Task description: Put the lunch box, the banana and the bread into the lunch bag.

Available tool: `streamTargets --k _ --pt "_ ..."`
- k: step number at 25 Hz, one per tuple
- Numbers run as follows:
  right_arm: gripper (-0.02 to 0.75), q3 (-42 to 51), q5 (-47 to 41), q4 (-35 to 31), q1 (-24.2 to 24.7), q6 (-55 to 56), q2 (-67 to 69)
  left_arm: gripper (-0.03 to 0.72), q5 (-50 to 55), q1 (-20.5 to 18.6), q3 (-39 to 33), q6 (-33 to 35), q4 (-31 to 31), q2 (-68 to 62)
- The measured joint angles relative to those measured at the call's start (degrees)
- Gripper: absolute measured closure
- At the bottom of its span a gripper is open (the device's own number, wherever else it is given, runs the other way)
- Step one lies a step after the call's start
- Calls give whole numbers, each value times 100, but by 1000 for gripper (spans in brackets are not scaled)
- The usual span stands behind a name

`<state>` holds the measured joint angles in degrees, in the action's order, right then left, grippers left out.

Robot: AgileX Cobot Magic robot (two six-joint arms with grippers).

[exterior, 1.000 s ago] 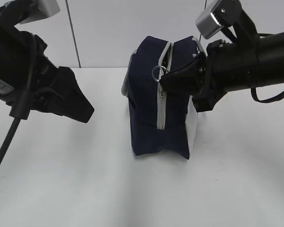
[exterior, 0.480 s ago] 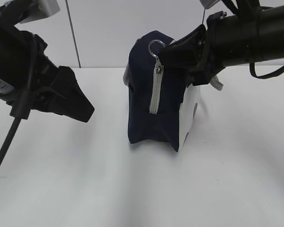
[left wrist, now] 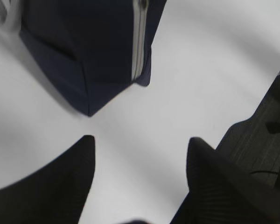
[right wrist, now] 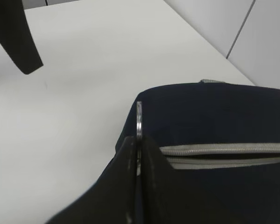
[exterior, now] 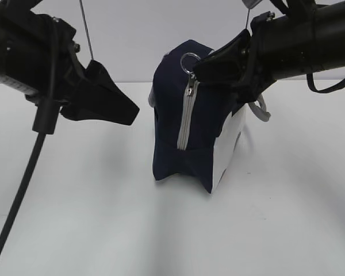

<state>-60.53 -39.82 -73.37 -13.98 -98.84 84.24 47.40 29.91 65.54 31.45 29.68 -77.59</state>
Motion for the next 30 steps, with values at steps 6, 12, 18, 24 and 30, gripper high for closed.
streamTargets --k 6,12,18,24,30 --pt "738 -13 -14 454 0 550 34 253 -325 7 -5 942 479 -483" --pt "738 -13 -14 493 0 621 221 253 -859 7 -5 1630 809 -740" --pt "738 -13 20 469 0 621 373 253 -1174 7 -5 2262 1299 -929" --pt "738 -13 47 360 0 621 435 253 -1372 7 -83 2427 1354 -1139" --pt "738 -13 47 308 0 621 435 253 -1622 7 -454 2432 1616 -1077"
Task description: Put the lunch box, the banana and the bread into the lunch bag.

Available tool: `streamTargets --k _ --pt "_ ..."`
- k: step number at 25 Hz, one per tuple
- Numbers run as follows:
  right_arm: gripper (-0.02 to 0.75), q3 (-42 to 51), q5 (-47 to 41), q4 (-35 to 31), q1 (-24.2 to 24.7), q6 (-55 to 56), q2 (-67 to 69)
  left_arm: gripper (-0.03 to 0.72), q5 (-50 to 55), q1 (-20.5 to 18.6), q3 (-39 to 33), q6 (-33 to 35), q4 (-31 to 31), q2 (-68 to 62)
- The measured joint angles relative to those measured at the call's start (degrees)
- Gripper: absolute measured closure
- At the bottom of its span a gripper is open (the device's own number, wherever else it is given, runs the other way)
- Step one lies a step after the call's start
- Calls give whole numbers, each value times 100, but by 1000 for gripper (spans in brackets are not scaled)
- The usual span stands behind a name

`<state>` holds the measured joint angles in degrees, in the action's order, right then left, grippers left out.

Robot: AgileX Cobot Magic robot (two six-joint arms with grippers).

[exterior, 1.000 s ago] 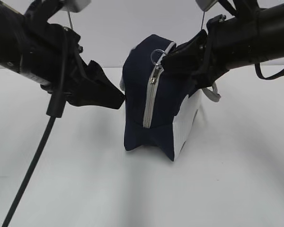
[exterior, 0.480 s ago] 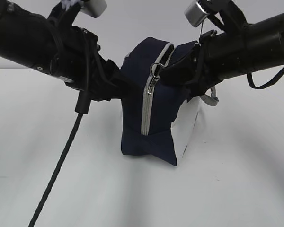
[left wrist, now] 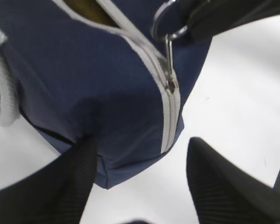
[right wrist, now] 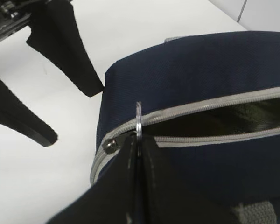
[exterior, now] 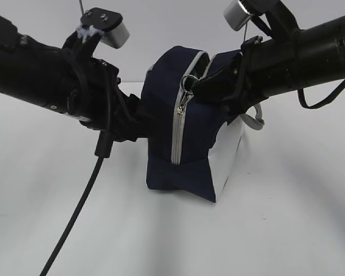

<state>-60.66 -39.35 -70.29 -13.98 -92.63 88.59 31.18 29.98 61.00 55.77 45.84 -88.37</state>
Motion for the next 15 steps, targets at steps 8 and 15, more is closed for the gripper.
streamTargets --k 8,15 --pt "738 0 0 0 0 4 0 253 -1116 0 -792 54 442 516" --pt "738 0 0 0 0 4 0 255 -1624 0 -817 281 784 268"
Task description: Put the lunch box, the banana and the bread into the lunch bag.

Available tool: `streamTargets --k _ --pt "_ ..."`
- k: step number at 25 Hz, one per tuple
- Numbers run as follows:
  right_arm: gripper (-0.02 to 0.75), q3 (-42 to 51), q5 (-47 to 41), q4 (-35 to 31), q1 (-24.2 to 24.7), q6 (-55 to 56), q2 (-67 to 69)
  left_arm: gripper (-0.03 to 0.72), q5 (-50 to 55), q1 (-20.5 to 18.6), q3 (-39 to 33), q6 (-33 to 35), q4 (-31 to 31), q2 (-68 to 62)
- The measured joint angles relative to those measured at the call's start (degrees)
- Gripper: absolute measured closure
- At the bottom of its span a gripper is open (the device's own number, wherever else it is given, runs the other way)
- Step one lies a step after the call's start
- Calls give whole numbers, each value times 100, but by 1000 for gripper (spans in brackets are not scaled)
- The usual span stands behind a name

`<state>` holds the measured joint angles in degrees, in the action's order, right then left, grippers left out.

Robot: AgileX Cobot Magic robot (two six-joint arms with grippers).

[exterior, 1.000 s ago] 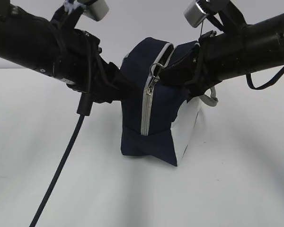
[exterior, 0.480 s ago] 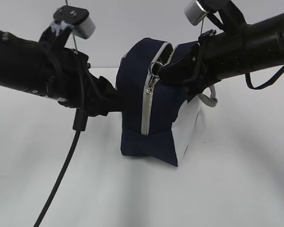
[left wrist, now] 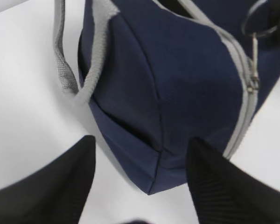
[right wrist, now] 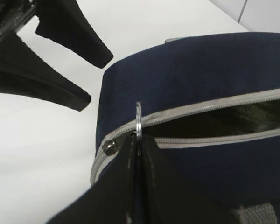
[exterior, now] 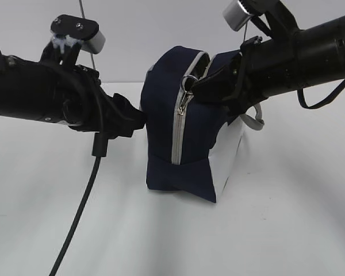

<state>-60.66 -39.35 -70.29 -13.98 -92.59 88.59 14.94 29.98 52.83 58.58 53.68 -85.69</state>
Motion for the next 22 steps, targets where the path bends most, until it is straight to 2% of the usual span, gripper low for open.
streamTargets --k 7,13,19,22 --pt "738 0 0 -8 0 0 0 342 327 -12 0 511 854 -225" --pt "738 0 0 -12 0 0 0 424 889 -274 0 871 1293 -225" --pt "738 0 0 -22 0 0 0 442 2192 -980 0 2362 2617 -246" --pt "738 0 0 -22 0 0 0 442 2700 -1315 0 2808 2942 -396"
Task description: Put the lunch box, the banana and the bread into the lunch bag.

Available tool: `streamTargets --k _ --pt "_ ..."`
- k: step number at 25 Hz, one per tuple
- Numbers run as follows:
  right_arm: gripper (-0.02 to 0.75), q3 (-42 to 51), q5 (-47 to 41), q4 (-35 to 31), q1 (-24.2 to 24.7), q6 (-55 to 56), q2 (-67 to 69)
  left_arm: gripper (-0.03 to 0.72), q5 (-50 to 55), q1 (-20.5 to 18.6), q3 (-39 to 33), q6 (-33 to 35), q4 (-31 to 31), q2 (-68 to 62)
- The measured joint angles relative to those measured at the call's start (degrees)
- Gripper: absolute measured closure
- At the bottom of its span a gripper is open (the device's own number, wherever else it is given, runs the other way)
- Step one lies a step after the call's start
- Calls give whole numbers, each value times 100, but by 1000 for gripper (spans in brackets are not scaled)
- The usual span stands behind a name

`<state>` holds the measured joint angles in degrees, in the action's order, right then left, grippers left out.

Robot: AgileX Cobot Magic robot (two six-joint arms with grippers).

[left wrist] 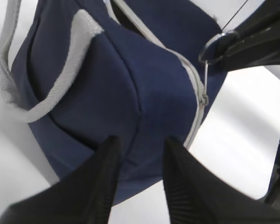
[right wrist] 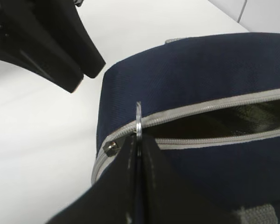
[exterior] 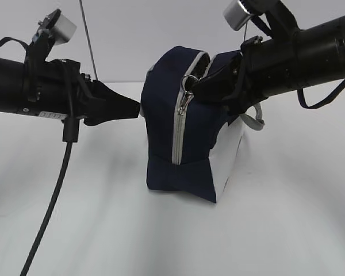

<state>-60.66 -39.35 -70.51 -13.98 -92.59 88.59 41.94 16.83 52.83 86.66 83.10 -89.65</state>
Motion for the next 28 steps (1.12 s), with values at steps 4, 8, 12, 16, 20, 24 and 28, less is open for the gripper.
streamTargets --k 4,8,12,16,20,24,28 --pt "738 0 0 0 0 0 0 442 427 -168 0 734 420 -362" --pt "738 0 -46 0 0 0 0 442 672 -175 0 1218 658 -774" --pt "738 0 -68 -26 0 0 0 442 460 -179 -5 1273 720 -890" --pt "738 0 -90 -26 0 0 0 442 247 -186 -5 1279 984 -896" --pt "738 0 -98 -66 0 0 0 442 253 -186 -10 1273 1086 -896" --pt "738 0 -98 -187 0 0 0 442 900 -186 -10 1371 803 -896" --pt "738 0 -98 -238 0 0 0 442 1143 -186 -10 1535 697 -901"
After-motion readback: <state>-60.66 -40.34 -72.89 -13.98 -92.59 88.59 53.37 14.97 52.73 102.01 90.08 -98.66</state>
